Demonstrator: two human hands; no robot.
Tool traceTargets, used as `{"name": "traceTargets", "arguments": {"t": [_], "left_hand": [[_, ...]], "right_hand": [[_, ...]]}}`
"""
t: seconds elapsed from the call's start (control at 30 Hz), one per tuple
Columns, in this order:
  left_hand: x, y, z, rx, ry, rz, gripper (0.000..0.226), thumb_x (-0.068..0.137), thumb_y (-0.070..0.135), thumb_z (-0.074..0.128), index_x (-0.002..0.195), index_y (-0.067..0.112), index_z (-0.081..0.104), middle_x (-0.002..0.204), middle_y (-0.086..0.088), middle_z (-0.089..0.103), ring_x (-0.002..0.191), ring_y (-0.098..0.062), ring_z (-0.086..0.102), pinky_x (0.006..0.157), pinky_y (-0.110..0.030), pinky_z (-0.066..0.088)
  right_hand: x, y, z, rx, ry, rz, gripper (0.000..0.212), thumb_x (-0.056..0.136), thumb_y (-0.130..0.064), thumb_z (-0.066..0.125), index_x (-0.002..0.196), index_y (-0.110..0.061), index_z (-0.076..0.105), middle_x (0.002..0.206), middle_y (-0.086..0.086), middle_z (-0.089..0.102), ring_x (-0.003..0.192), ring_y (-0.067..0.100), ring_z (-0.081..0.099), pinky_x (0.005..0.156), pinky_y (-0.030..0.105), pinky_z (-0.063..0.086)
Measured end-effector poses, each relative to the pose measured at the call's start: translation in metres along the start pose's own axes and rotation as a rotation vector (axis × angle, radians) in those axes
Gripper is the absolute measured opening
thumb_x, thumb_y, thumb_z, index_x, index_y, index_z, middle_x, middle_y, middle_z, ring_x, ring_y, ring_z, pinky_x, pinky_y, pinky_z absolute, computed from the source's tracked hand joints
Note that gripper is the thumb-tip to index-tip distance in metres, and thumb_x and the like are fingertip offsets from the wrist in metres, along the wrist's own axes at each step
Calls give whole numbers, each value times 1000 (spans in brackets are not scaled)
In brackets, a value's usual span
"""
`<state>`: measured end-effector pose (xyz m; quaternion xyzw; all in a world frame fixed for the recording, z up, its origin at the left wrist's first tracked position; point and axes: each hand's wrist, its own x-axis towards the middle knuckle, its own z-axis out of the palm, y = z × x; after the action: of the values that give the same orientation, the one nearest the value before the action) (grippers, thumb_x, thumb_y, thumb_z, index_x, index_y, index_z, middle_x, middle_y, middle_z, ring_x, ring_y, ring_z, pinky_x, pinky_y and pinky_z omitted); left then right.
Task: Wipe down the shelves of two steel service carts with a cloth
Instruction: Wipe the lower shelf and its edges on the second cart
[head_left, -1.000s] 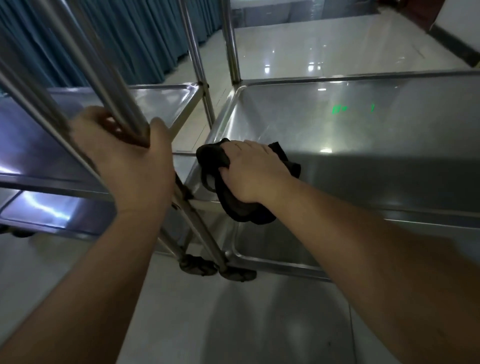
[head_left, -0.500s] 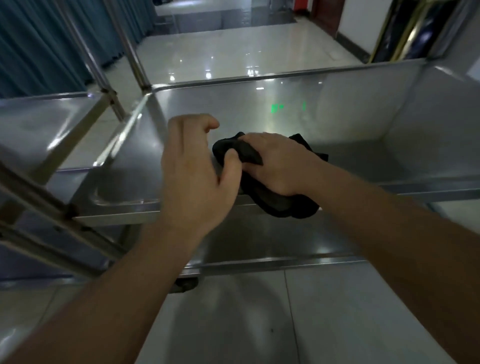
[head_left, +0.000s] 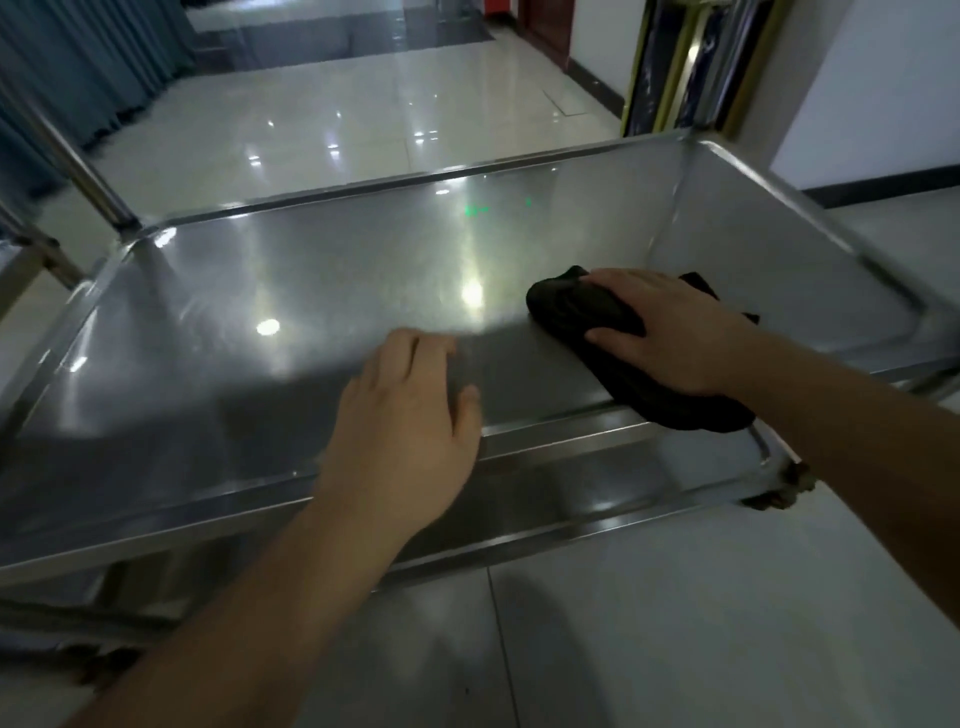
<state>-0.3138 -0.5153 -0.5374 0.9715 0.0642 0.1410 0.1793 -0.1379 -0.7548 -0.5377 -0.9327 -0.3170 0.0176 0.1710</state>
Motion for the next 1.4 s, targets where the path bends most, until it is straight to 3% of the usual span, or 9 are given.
{"name": "traceTargets", "arguments": {"t": [0.27,0.43,0.6,0.73,0.93,1.03,1.1,1.23,1.4], "left_hand": [[-3,5,6,165,-105,-126,59,100,51,50,151,22,40,150,-5,46,131,-29,53,109,-52,46],[0,7,9,211,-121,-151,60,100,48,53,150,16,46,151,-10,49,135,-34,50,110,-57,45],[-1,9,10,254,-116,-138,68,95,53,41,145,9,52,144,-13,52,128,-39,54,103,-60,49],[-1,11,12,277,-88,-126,67,93,51,42,143,7,53,139,-15,52,122,-41,55,97,-61,50],[-2,12,14,272,-27,-116,68,91,52,41,142,9,54,137,-14,51,119,-43,55,95,-63,51],[-2,9,17,275,-5,-100,69,90,51,40,142,9,53,136,-14,50,118,-44,55,94,-64,51],[-3,8,18,277,1,-96,68,89,51,40,142,10,52,136,-13,48,117,-45,55,93,-65,51],[-3,7,19,274,12,-88,69,88,51,41,143,10,52,138,-14,48,119,-45,55,92,-65,52],[-2,7,18,280,4,-80,70,87,50,41,141,8,56,136,-15,53,118,-44,57,91,-62,53]], "right_hand": [[-11,78,-21,-19,17,113,58,101,-55,52,154,-37,38,157,-3,49,141,23,45,113,37,31],[-18,145,-44,-67,71,286,51,104,-53,49,151,-40,36,155,4,50,139,31,49,113,49,37],[-18,196,-60,-154,183,491,48,106,-47,47,147,-24,43,141,14,57,127,37,53,110,54,41],[-15,158,-43,-124,254,582,49,105,-39,46,145,-12,44,143,18,54,131,40,49,115,55,38],[-36,16,2,-36,50,-31,59,103,-47,50,158,-30,39,164,-3,42,149,19,38,126,36,24],[-47,14,3,-47,-15,-157,58,106,-52,44,160,-36,34,167,-11,35,154,11,29,127,28,13],[-50,49,-13,-33,-5,-56,55,106,-49,49,159,-37,37,164,-12,41,150,11,34,121,21,11],[-50,144,-47,-5,117,409,50,106,-42,49,154,-32,39,154,5,50,140,28,47,119,47,34],[30,172,-48,-84,242,673,52,103,-37,40,149,-13,42,151,14,49,141,37,43,121,56,30]]}}
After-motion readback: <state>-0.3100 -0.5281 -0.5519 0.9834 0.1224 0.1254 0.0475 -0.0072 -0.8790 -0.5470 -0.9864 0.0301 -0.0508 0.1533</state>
